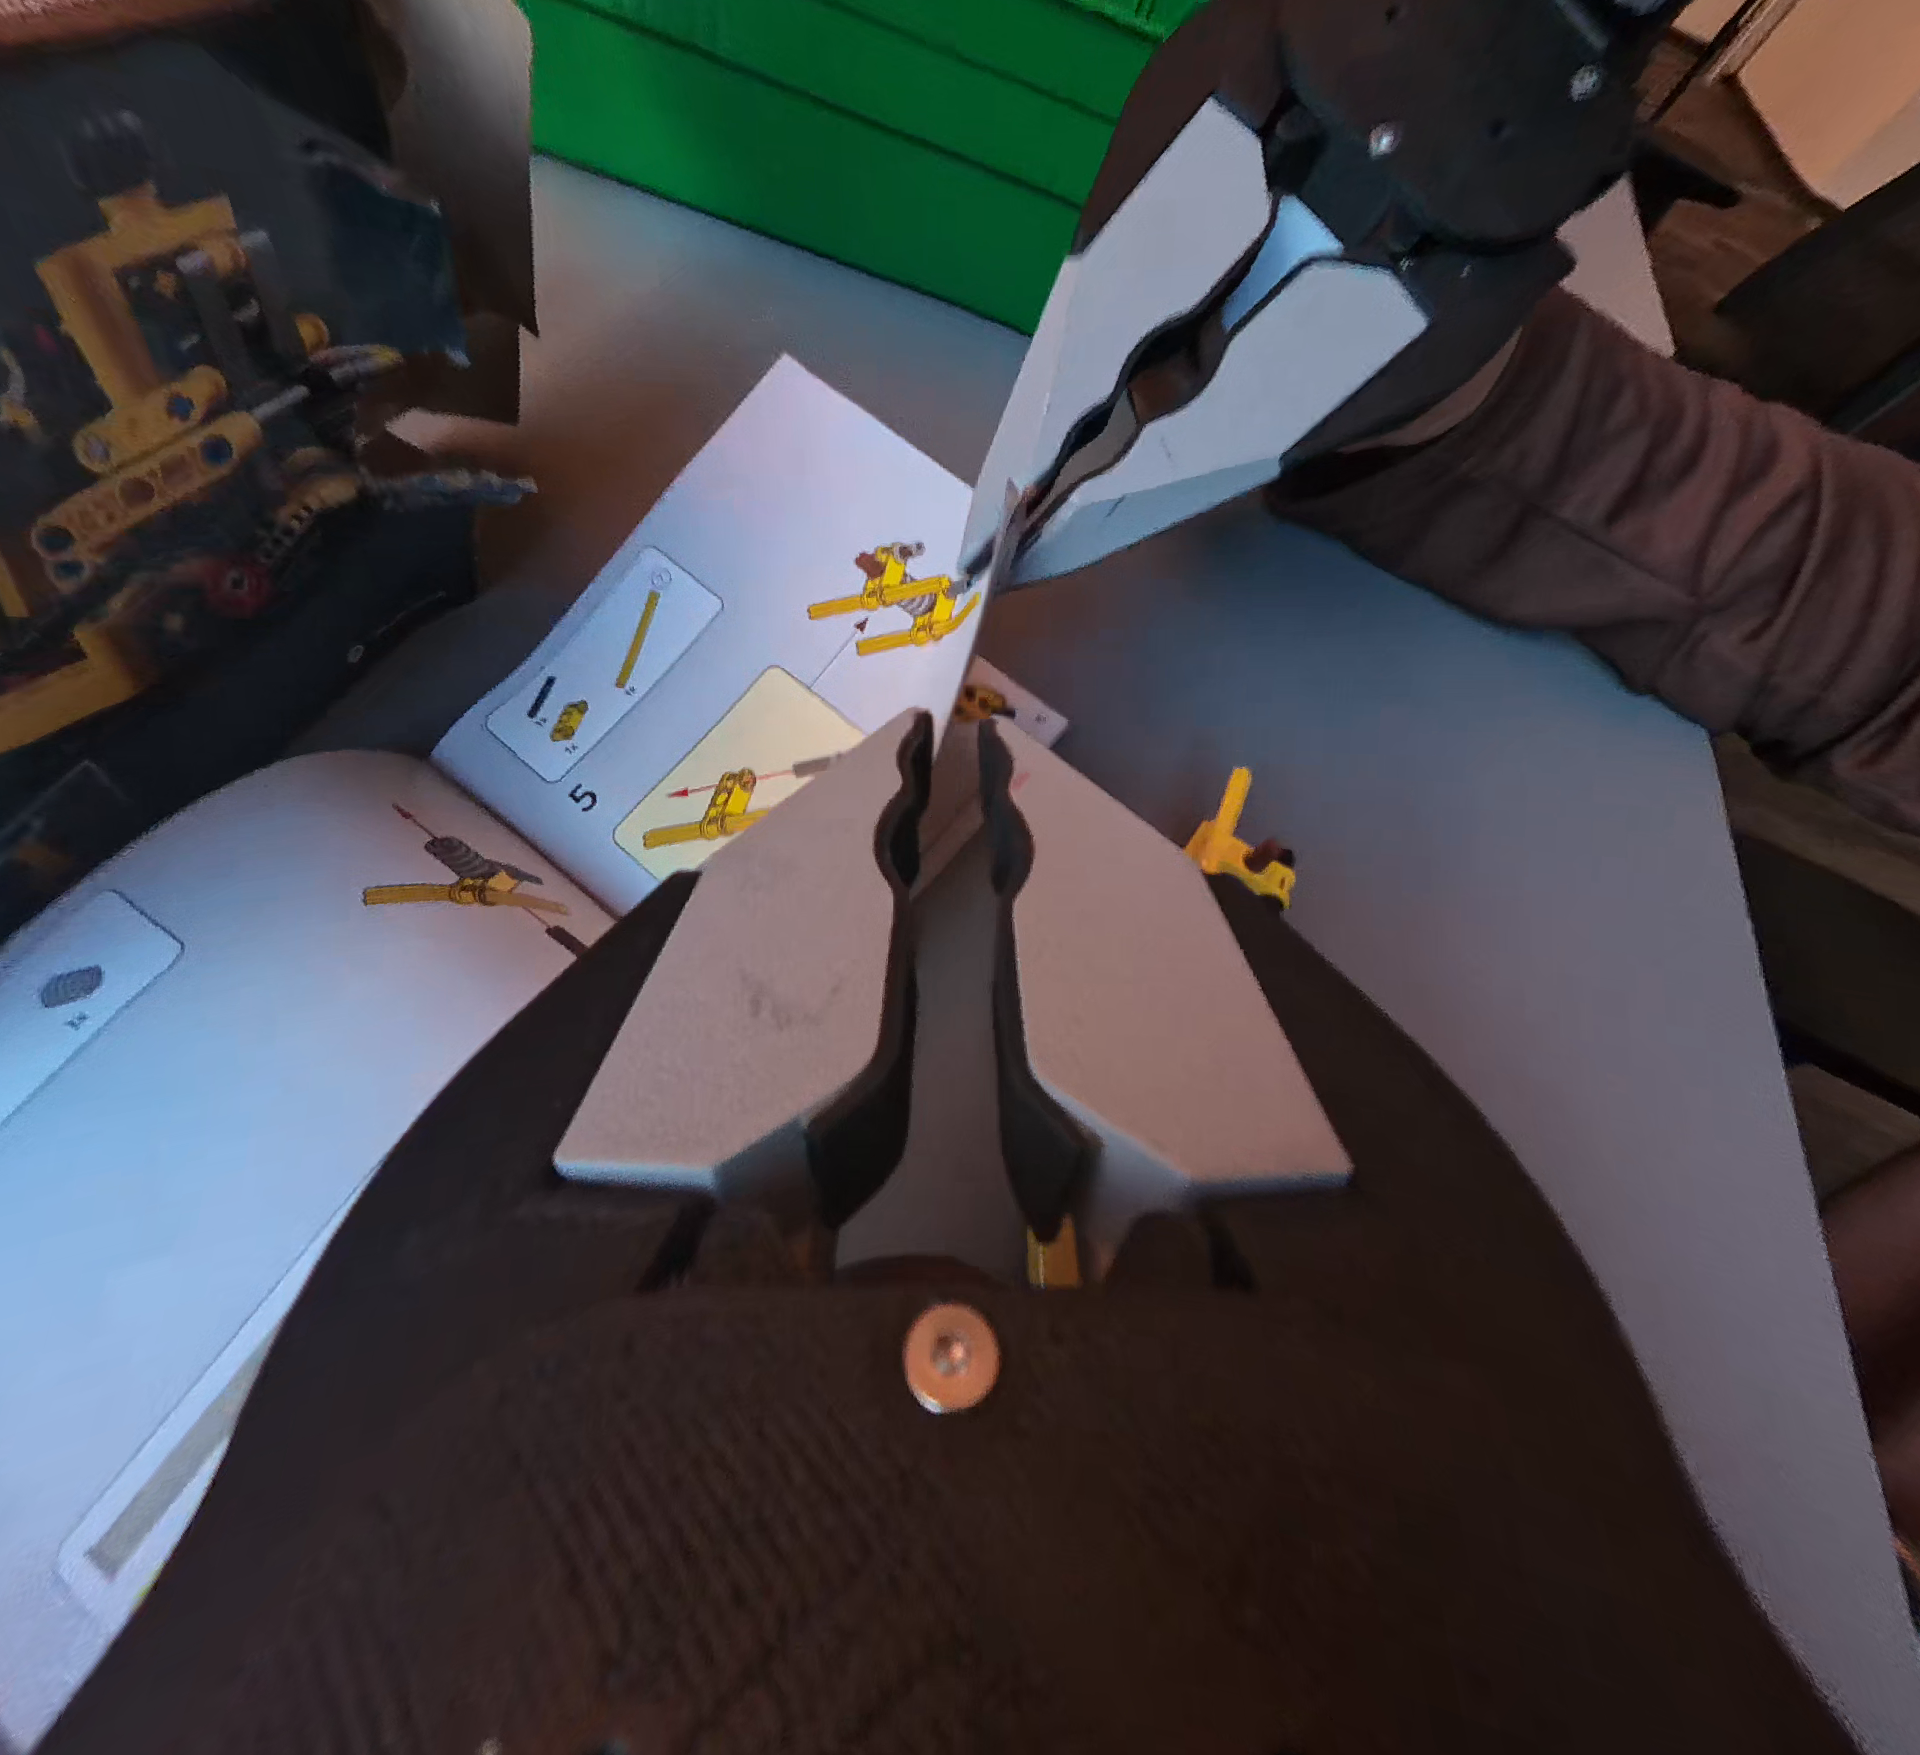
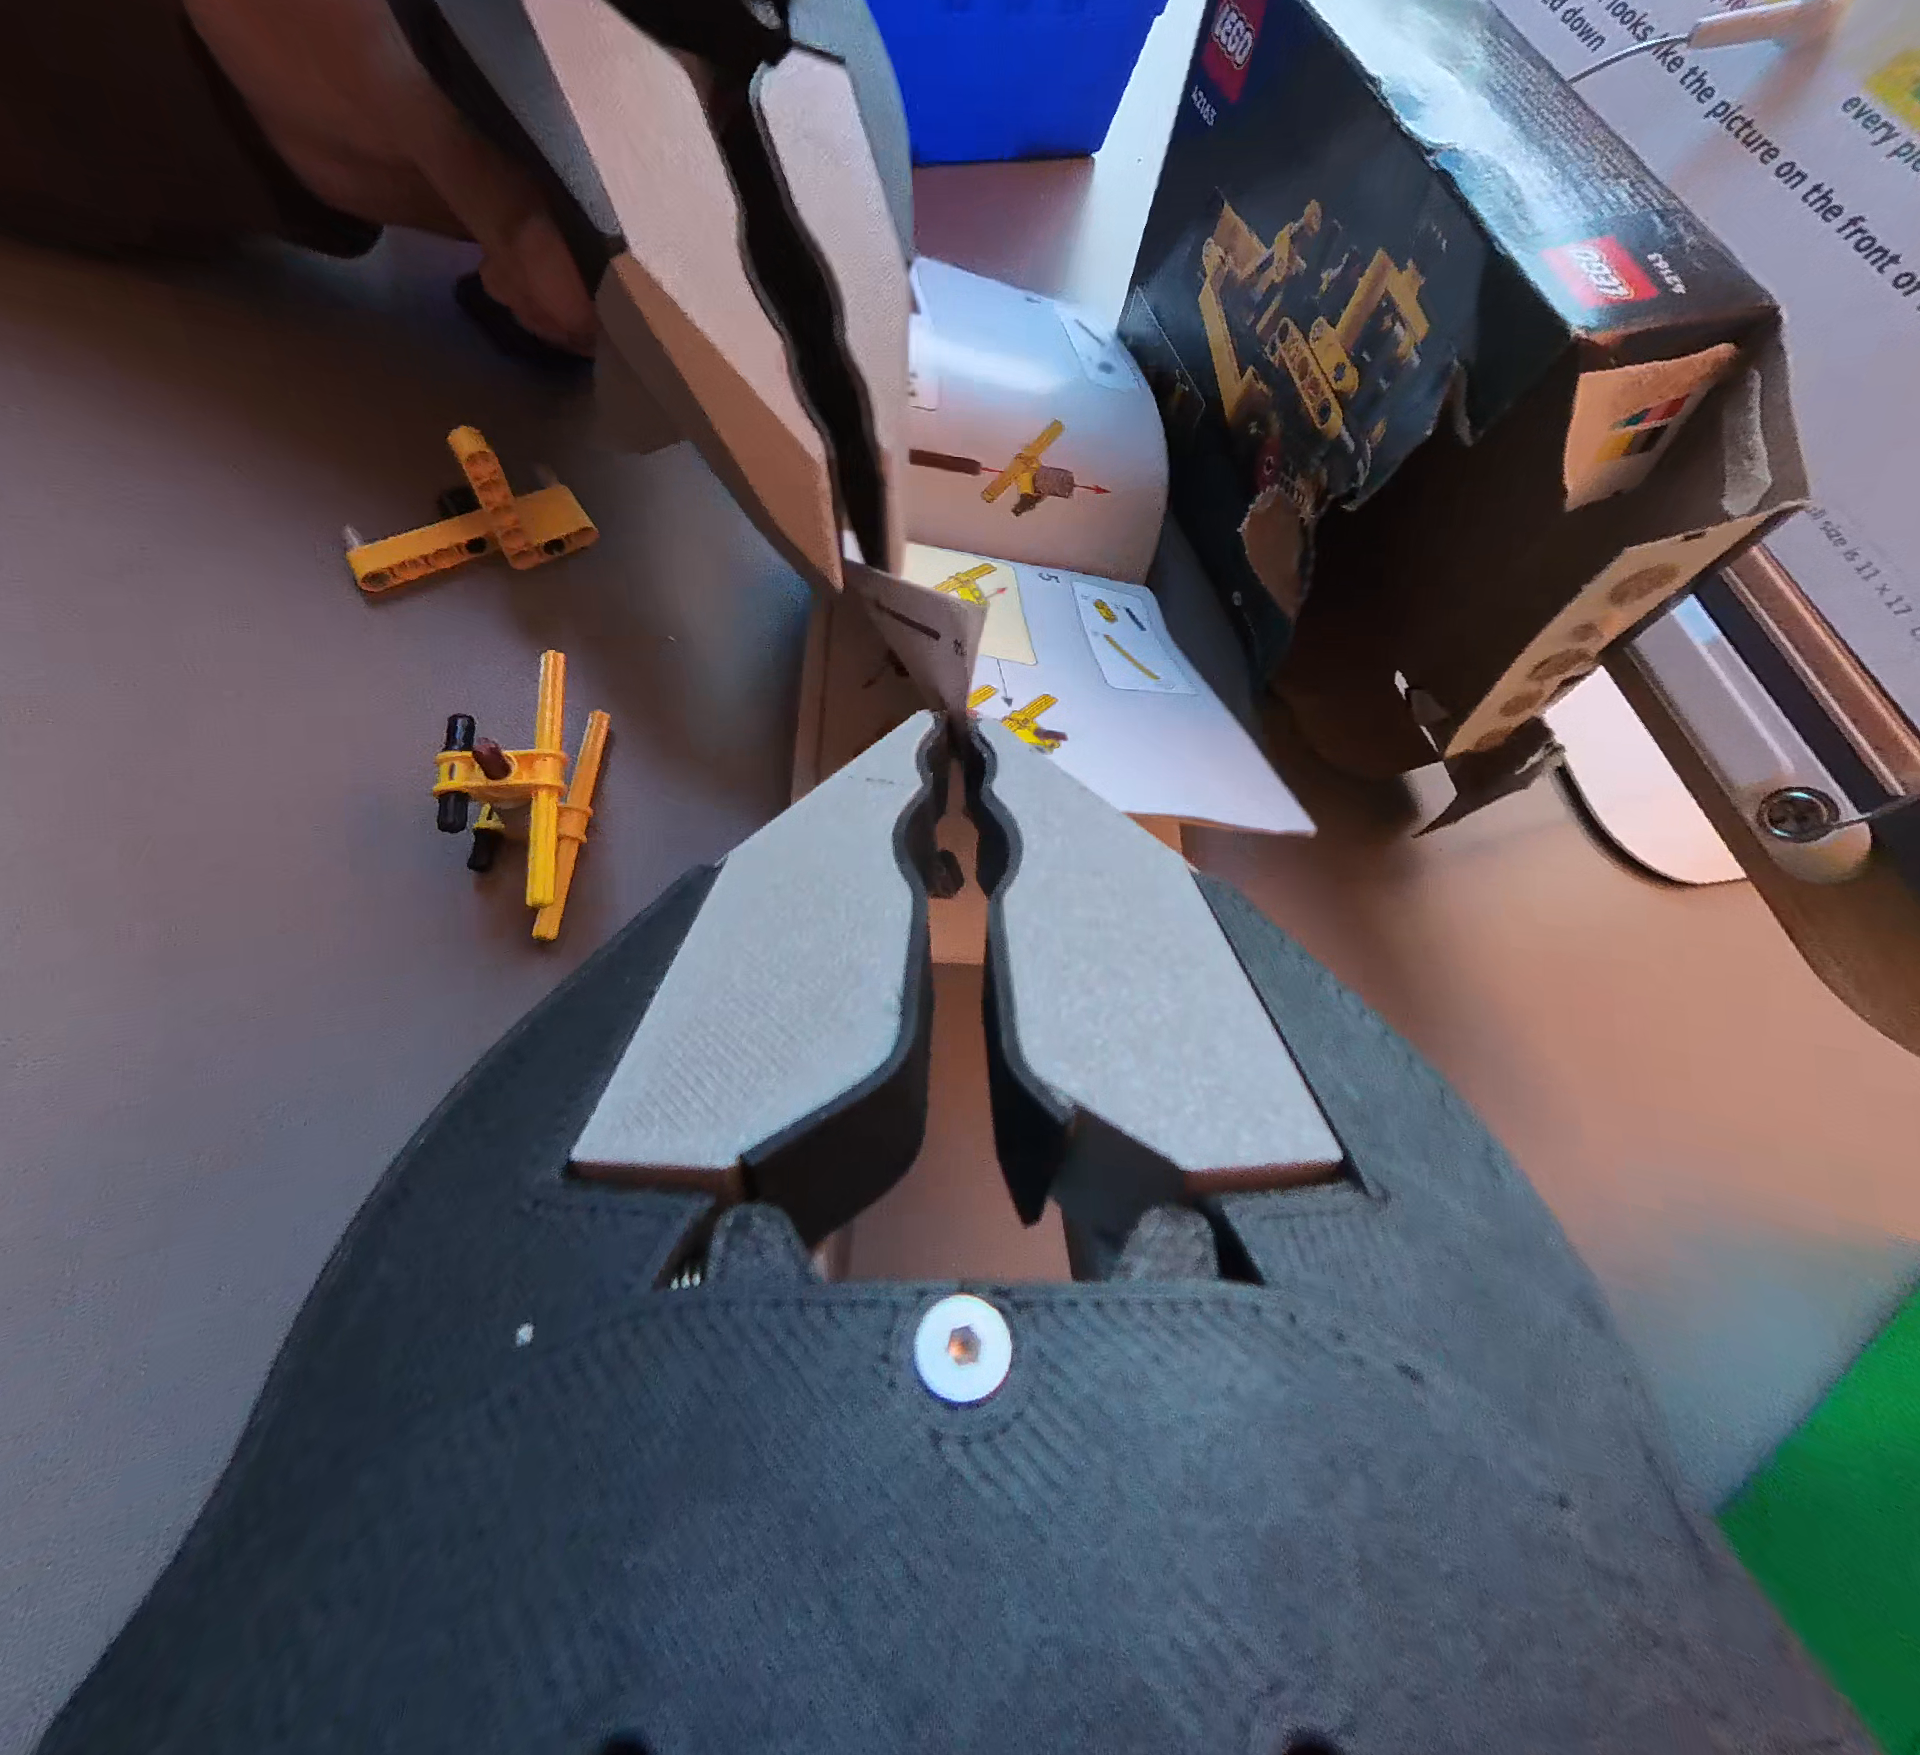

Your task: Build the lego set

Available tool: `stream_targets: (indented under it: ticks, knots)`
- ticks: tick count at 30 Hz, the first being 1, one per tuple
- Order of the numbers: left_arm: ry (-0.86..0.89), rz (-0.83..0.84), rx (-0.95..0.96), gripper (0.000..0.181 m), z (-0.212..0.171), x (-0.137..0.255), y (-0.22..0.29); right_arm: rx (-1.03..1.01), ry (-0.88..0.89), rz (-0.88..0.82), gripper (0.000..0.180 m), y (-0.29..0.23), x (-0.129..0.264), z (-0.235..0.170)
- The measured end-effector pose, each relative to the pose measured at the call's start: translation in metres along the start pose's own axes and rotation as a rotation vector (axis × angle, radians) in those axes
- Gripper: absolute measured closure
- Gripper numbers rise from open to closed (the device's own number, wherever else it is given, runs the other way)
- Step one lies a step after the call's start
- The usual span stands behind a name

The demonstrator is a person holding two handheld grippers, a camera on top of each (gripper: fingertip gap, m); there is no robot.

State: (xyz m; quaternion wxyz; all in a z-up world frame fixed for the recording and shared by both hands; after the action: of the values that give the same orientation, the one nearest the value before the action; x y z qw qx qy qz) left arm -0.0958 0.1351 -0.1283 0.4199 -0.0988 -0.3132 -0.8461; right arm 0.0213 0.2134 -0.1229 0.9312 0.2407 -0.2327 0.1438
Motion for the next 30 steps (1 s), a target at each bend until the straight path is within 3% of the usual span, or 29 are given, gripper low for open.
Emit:
stream_targets:
  ticks: [6, 12, 15, 30]
  knots:
    - [0.045, -0.064, -0.013, 0.17, 0.023, -0.003, 0.009, 0.053, -0.015, 0.001, 0.18, -0.005, -0.002, 0.003]
    - [-0.04, -0.069, -0.06, 0.164, 0.012, -0.015, 0.013, 0.052, -0.005, -0.006, 0.18, -0.004, 0.0, 0.003]
    - [-0.039, -0.036, -0.095, 0.181, 0.012, -0.012, 0.011, 0.054, -0.003, 0.005, 0.18, -0.006, -0.001, 0.004]
    - [-0.006, 0.005, -0.113, 0.181, 0.01, -0.013, 0.008, 0.169, 0.098, -0.105, 0.161, -0.011, 0.024, 0.034]
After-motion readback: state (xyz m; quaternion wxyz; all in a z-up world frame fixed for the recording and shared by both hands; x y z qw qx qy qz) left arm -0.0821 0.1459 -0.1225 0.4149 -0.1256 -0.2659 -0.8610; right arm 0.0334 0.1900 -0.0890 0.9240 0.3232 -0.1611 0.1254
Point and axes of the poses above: each gripper's, where its closed fingertips meet, x back along the fingers, z out of its top, y = z × x across the jaws, the point moved 7 cm from there along x, back along the fingers, and after that the axes turned 13 degrees about x, right-handed, at the moved point
